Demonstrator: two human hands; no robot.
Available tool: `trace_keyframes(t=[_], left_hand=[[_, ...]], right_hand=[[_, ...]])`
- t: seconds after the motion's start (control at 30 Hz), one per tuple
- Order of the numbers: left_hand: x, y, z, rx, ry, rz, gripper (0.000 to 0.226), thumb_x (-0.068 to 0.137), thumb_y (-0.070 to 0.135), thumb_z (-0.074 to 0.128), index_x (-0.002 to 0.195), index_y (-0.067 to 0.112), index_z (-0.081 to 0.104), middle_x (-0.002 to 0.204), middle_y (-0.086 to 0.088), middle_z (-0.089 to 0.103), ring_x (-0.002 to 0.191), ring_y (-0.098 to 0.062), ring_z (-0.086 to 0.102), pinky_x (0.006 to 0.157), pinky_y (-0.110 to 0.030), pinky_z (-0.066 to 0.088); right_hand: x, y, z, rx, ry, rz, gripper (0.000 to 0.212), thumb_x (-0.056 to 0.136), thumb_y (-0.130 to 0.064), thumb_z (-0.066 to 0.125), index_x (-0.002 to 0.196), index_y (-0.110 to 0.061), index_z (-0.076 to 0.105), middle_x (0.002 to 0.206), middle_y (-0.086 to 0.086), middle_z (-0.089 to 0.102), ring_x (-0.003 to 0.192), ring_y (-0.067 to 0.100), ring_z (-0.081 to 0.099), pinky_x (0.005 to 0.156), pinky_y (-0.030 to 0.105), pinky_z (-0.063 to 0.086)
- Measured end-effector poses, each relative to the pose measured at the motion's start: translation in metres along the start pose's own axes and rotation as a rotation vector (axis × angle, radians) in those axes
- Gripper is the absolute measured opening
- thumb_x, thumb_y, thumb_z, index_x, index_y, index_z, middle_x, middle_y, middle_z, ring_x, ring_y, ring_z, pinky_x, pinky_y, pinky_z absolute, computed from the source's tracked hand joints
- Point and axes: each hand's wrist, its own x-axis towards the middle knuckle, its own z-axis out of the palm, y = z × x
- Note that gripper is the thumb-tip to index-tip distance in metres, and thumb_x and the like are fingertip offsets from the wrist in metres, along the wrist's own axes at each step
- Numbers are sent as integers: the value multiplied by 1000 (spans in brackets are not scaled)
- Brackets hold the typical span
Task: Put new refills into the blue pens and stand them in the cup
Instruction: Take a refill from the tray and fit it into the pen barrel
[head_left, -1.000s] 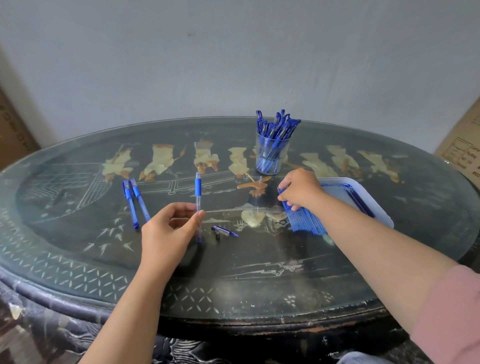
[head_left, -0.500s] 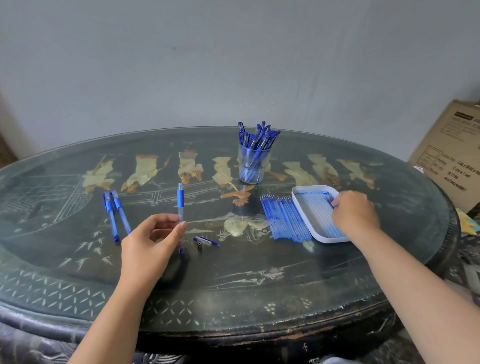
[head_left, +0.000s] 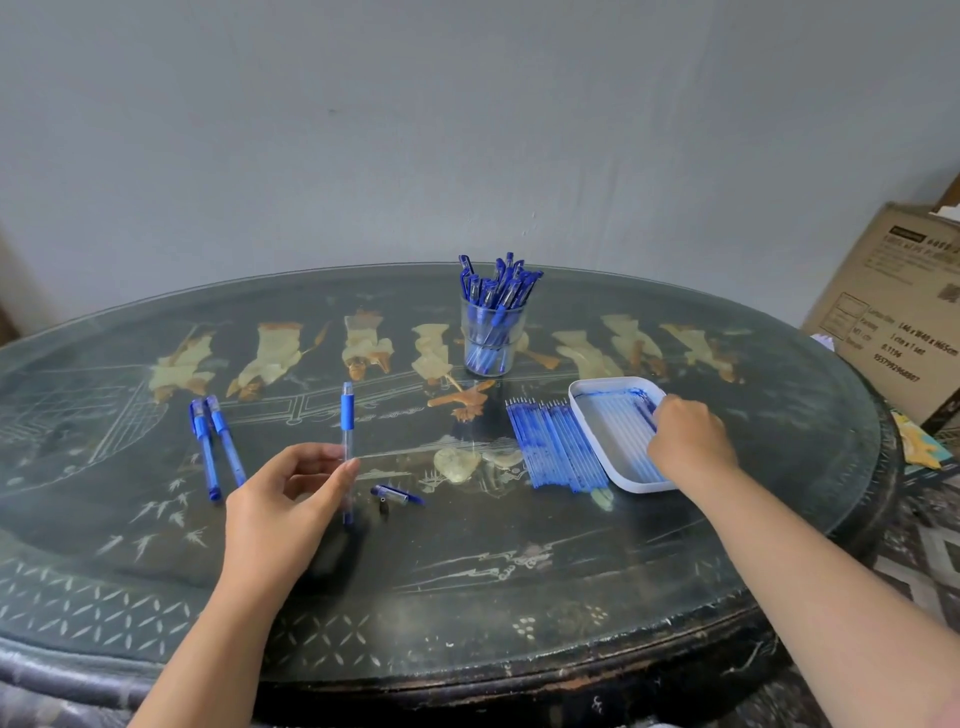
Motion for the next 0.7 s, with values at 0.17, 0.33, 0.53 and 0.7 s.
trace_keyframes(t=[0.17, 0.33, 0.53, 0.7], left_hand=[[0, -3, 0, -22, 2, 11, 11, 81, 21, 76, 90, 24, 70, 82, 2, 73, 66, -15, 71, 73, -33, 58], [1, -4, 0, -73, -21, 13, 12, 80, 20, 76, 91, 22, 71, 82, 1, 74, 69, -17, 72, 76, -38, 59], [-2, -3, -1, -164, -50, 29, 14, 78, 20, 76, 92, 19, 72, 84, -1, 73, 75, -20, 72, 72, -34, 61], [-2, -1, -2, -229, -95, 13, 14, 76, 18, 77, 90, 17, 74, 85, -4, 73, 78, -24, 72, 71, -32, 61]], right_hand=[[-1, -4, 0, 64, 5, 7, 30, 90, 0, 52, 120, -3, 55, 112, 15, 62, 100, 35, 60, 68, 34, 44], [-12, -21, -12, 376, 15, -60, 34, 90, -2, 53, 122, -9, 64, 126, 14, 62, 112, 35, 58, 88, 36, 47], [-54, -71, -35, 1199, -365, -86, 22, 92, 0, 62, 111, -10, 67, 95, 8, 64, 78, 16, 58, 68, 36, 61], [-81, -117, -39, 1584, -618, -141, 18, 91, 4, 61, 107, -3, 69, 88, 9, 65, 80, 21, 58, 67, 40, 61]])
